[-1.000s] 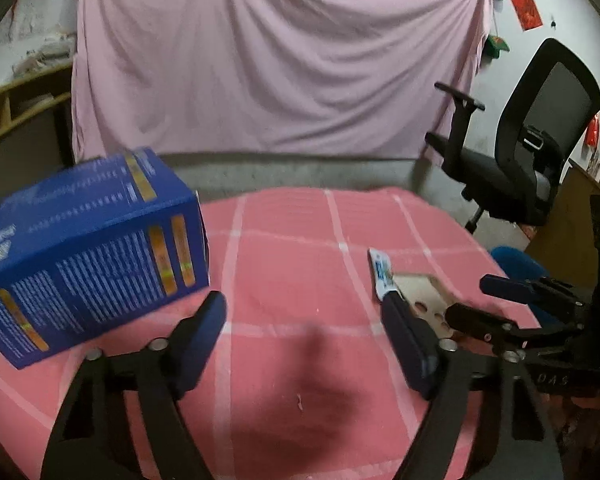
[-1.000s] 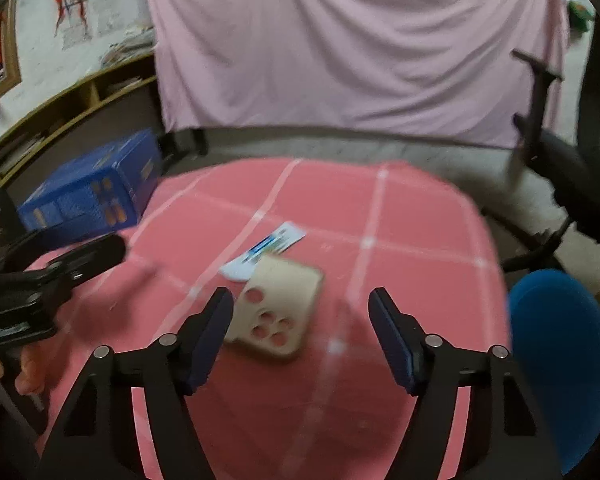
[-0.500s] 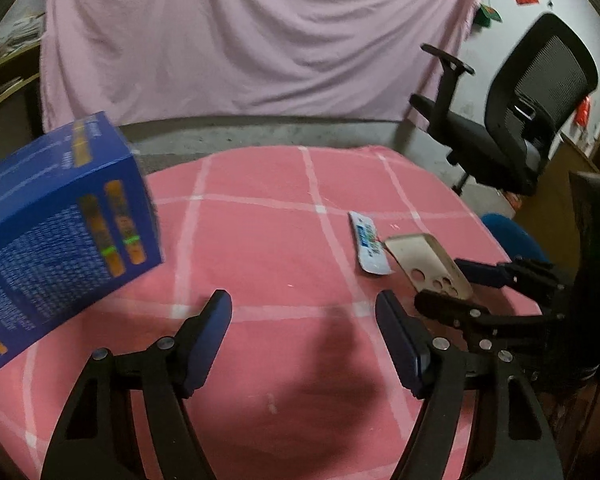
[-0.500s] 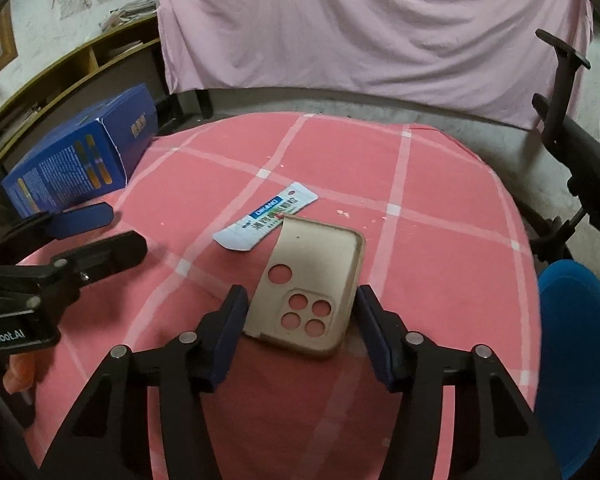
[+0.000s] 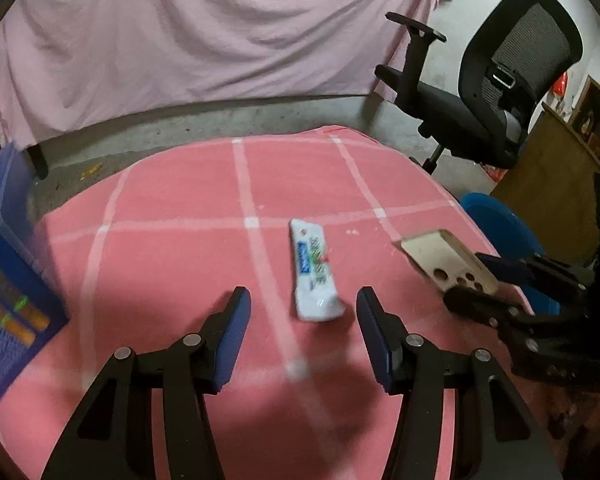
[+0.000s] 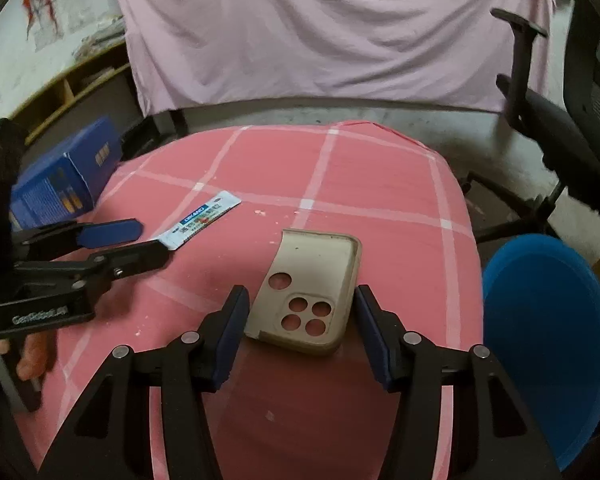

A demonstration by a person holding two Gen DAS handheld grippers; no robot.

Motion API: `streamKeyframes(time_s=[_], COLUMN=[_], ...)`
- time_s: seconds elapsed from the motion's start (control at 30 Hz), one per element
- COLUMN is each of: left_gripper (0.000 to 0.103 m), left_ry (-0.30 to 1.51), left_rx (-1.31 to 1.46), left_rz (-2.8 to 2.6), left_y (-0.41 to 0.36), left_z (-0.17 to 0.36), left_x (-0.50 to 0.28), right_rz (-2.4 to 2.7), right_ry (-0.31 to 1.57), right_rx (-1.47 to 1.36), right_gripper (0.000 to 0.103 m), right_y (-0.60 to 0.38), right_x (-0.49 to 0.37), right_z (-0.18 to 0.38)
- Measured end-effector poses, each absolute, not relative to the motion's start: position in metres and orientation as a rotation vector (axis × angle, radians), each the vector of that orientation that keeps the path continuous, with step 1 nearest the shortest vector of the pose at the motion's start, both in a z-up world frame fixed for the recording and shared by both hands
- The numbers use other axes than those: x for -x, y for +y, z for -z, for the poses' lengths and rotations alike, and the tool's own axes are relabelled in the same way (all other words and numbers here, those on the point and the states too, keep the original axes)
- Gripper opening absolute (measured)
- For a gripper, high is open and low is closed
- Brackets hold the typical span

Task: Collect trash
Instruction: 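Grasp the white sachet with the left tool while the right tool grasps the beige phone case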

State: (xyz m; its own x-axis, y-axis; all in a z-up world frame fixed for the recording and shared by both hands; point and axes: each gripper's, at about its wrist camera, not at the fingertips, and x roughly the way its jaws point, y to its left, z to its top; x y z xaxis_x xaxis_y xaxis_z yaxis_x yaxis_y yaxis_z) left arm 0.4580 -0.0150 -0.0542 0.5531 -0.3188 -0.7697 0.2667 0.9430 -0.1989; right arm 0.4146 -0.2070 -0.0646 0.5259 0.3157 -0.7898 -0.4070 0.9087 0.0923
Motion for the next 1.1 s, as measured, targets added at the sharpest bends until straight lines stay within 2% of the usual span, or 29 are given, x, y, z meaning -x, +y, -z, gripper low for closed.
streamKeyframes(time_s=[0.23, 0.4, 0.7, 0.77, 0.8, 0.97, 1.1], left_gripper=[0.039, 0.019, 0.018, 0.018, 0.018, 0.018, 0.018], left_ry=[0.946, 0.950, 0.933, 0.914, 0.891, 0.772, 0.672], left_rx=[-0.071, -0.045, 0.004, 0.022, 0.033, 0.029, -0.003], left_rz=[0.325, 0.307, 0.334, 0.336, 0.332, 0.307, 0.280], left_y=[-0.037, -0.030, -0.022, -0.021, -0.019, -0.018, -0.025], left_z=[0.066, 0.069, 0.061, 0.056, 0.052, 0.034, 0.022], left_x=[-0.470, -0.472, -0.462, -0.456, -0.451, -0.426, -0.404], right_rz=[-0.426, -0.414, -0.375, -0.378, -0.378, -0.391, -0.390], right_ry=[0.928, 0.934, 0.943, 0.943, 0.941, 0.906, 0.804], right_rx=[0.096, 0.125, 0.230, 0.221, 0.213, 0.173, 0.142], right_gripper=[0.052, 0.053, 0.062, 0.059, 0.054, 0.052, 0.049], right_y=[-0.214, -0.210, -0.196, -0.198, -0.199, -0.206, -0.212], right_x=[-0.416, -0.416, -0.414, -0.414, -0.414, -0.409, -0.397], right_z=[0.065, 0.066, 0.074, 0.073, 0.072, 0.066, 0.052])
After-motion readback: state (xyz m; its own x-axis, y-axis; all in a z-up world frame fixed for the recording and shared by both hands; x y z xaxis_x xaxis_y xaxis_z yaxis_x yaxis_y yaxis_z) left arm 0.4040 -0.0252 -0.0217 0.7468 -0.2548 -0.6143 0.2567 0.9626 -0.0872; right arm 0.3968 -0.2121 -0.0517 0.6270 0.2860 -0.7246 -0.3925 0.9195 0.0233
